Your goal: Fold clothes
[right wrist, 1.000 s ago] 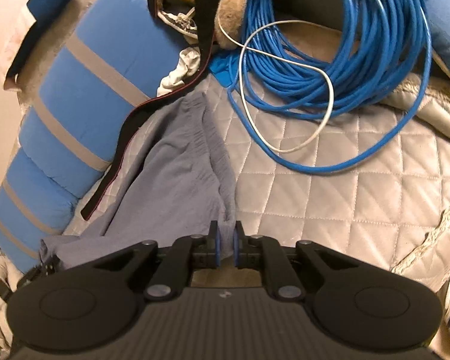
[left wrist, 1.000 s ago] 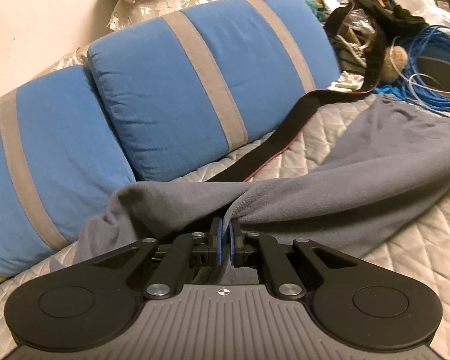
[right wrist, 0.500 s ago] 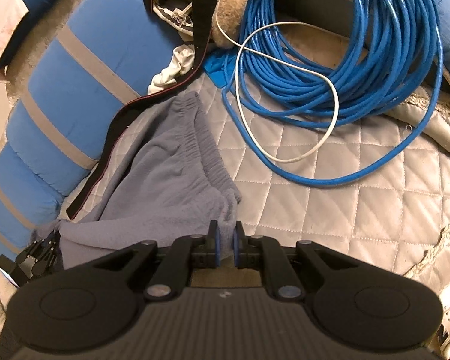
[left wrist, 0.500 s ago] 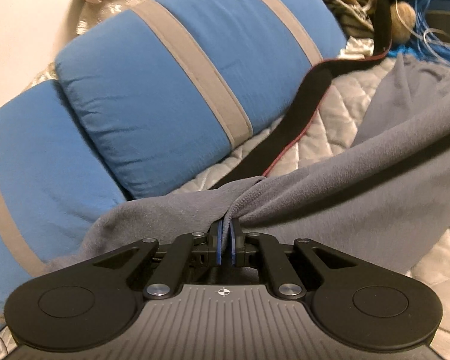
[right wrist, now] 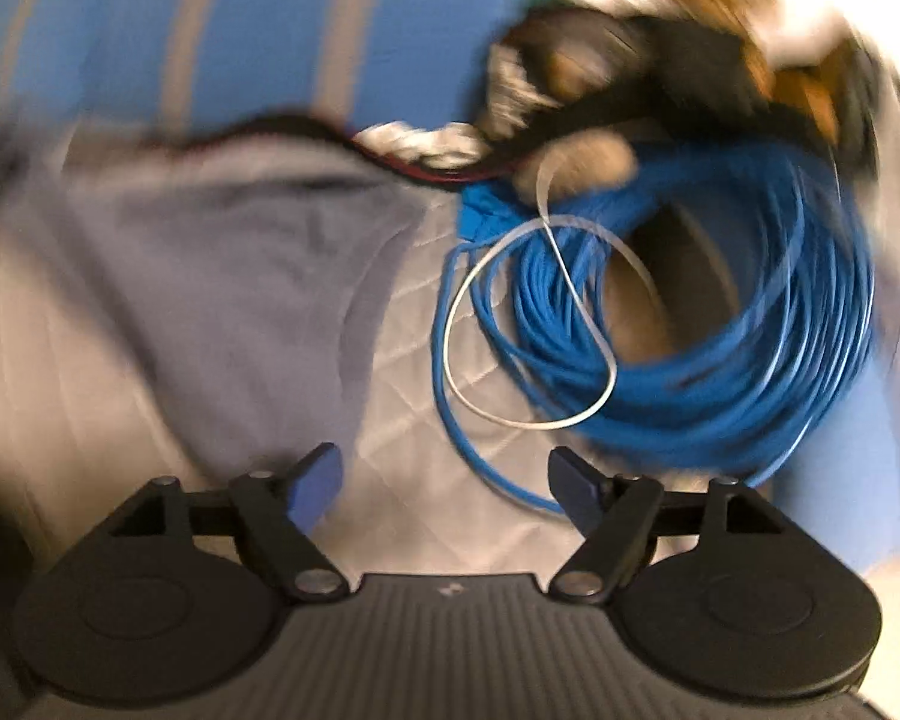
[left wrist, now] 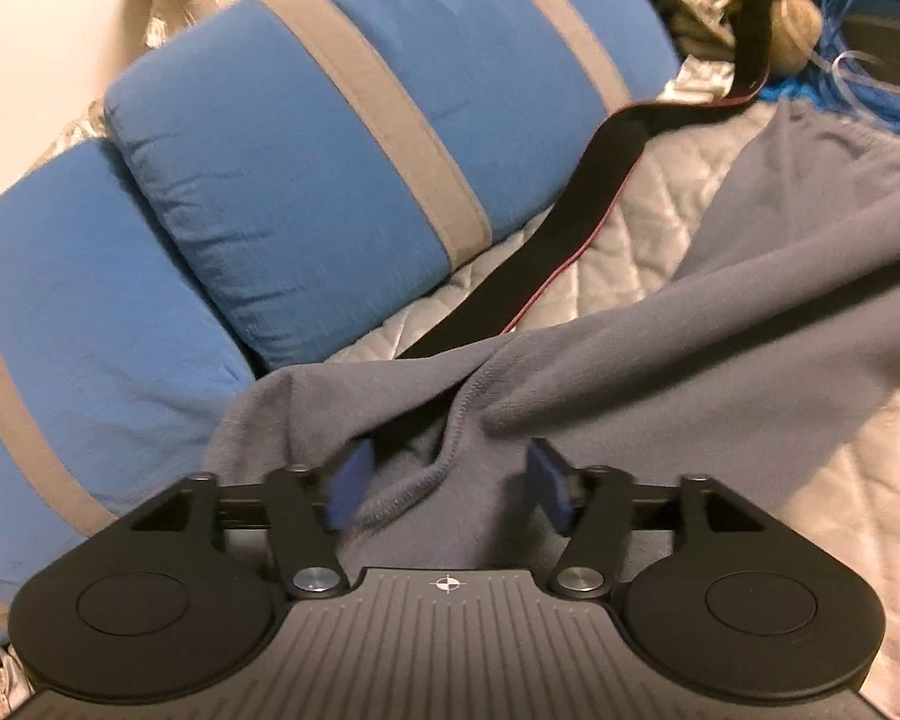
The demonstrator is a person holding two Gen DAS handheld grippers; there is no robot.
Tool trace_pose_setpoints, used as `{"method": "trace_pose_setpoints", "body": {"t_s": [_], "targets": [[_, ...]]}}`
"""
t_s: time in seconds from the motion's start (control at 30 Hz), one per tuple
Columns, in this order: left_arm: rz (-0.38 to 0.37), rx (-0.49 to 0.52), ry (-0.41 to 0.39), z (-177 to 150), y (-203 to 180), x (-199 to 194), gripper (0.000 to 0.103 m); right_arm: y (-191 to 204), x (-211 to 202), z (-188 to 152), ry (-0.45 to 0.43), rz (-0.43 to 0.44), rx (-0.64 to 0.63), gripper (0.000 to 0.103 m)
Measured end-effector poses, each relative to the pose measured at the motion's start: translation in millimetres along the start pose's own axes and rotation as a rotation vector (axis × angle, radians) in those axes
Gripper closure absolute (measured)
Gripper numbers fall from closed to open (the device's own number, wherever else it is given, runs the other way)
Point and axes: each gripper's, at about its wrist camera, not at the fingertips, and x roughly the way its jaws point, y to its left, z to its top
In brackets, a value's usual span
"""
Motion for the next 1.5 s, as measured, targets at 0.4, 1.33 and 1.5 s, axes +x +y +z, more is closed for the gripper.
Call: {"method": "trace_pose_setpoints", "body": {"t_s": [0.4, 1.33, 1.5], "targets": [[-0.015, 0.023, -0.094, -18, -24, -84, 0.035, 107, 19, -47, -0.145, -0.182, -0.867, 0.020], [0.083, 0.433, -0.254, -25, -165, -54, 0.034, 55, -47, 112, -0.361, -0.134, -0.647, 0.094], [0.145, 0.476, -0.271, -21, -186, -33, 0.033, 41, -63, 133, -0.379, -0.084, -0.524, 0.094]]}}
